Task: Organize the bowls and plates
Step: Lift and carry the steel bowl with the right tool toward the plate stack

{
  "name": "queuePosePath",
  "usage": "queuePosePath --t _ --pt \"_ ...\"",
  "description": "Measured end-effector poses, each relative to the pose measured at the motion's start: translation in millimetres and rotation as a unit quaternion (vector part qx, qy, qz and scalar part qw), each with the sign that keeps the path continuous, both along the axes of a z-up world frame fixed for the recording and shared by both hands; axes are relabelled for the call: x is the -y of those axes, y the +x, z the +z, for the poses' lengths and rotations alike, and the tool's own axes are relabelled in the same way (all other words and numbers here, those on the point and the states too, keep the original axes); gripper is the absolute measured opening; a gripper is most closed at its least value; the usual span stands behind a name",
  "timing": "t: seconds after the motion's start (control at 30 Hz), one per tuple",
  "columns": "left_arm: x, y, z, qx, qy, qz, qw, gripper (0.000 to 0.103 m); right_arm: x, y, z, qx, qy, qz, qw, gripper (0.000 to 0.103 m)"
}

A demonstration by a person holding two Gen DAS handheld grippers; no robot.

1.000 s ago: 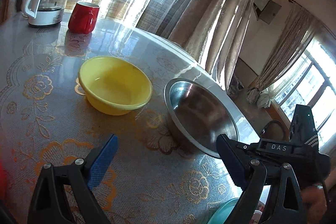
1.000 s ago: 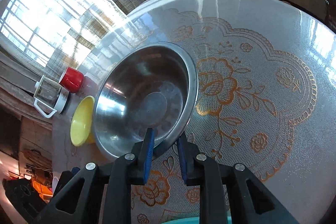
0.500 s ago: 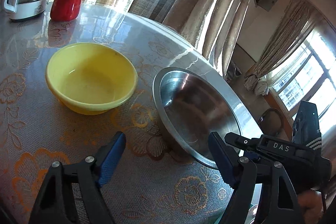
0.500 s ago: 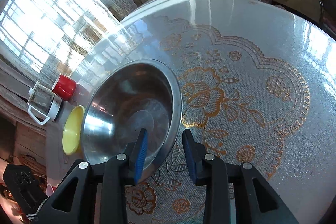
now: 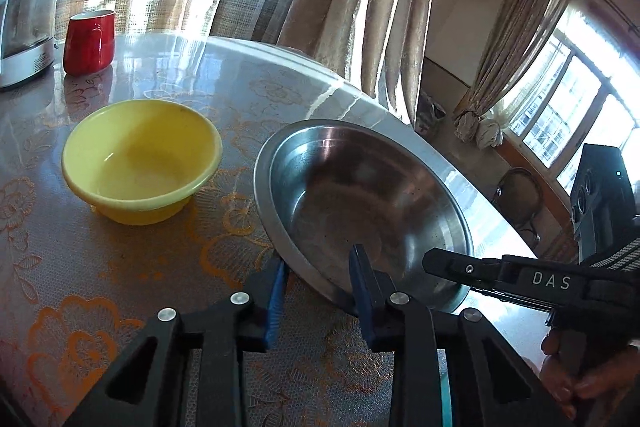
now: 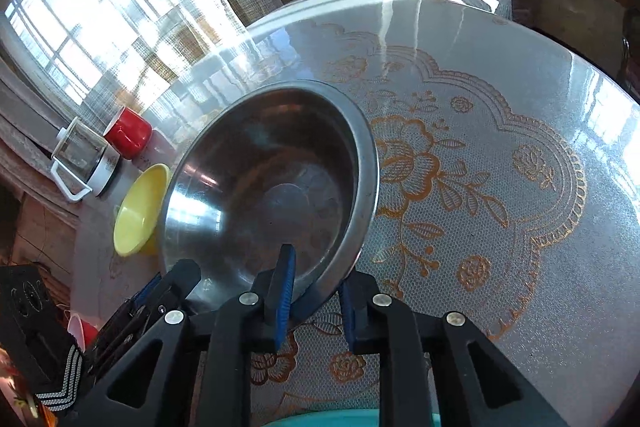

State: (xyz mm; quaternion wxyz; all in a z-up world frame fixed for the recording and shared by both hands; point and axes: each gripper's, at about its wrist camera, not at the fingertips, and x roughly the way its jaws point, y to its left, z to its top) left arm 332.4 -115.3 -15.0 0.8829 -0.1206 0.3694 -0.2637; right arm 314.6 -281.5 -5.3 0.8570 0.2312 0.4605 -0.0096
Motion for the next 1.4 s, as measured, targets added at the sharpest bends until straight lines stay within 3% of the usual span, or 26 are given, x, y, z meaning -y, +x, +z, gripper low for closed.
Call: queuePosePath --t 0.6,0.9,1.4 --pt "-37 -69 28 0.101 -0.007 0.063 0.9928 0.031 -34 -47 24 0.040 0.014 0.026 0.999 0.023" --pt "-54 -112 47 0.118 0.005 0.071 0.9905 0.031 -50 -86 42 0.072 0.007 0.041 0.997 0.023" --pt "-98 -207 38 0.133 0.031 0.114 0.9841 0.031 -90 -156 24 0.079 0.055 0.084 0.992 0.023"
